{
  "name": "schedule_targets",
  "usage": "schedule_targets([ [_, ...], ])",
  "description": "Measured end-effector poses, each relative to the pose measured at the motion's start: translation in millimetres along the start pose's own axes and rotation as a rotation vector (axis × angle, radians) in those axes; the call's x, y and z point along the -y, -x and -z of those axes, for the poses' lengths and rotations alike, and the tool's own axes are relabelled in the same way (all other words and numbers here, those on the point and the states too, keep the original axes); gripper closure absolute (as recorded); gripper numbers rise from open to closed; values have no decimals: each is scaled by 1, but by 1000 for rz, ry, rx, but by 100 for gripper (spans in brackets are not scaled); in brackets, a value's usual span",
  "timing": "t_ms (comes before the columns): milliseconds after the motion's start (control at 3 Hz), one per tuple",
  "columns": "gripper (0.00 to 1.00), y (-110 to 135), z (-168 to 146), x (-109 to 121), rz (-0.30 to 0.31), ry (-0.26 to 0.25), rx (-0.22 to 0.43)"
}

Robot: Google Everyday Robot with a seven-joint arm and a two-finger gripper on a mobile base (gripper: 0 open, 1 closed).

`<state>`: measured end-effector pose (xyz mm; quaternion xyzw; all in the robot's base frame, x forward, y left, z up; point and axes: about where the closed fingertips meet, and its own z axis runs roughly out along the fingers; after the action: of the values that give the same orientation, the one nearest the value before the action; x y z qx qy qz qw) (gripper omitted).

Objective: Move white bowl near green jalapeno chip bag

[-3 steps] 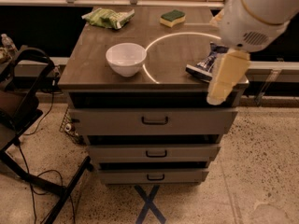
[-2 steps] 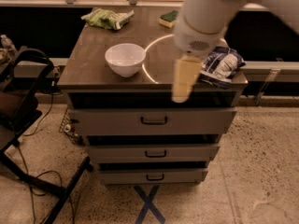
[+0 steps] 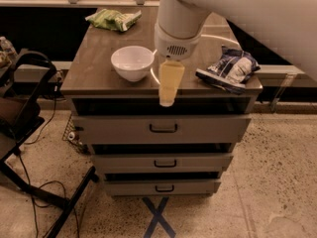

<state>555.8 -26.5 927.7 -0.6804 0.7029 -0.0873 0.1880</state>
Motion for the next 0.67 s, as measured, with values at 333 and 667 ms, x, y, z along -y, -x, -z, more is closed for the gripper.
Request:
schedule_targets([
  [333, 0, 11, -2, 6, 22, 13, -25],
  [667, 0, 52, -47, 10, 74, 85, -133],
])
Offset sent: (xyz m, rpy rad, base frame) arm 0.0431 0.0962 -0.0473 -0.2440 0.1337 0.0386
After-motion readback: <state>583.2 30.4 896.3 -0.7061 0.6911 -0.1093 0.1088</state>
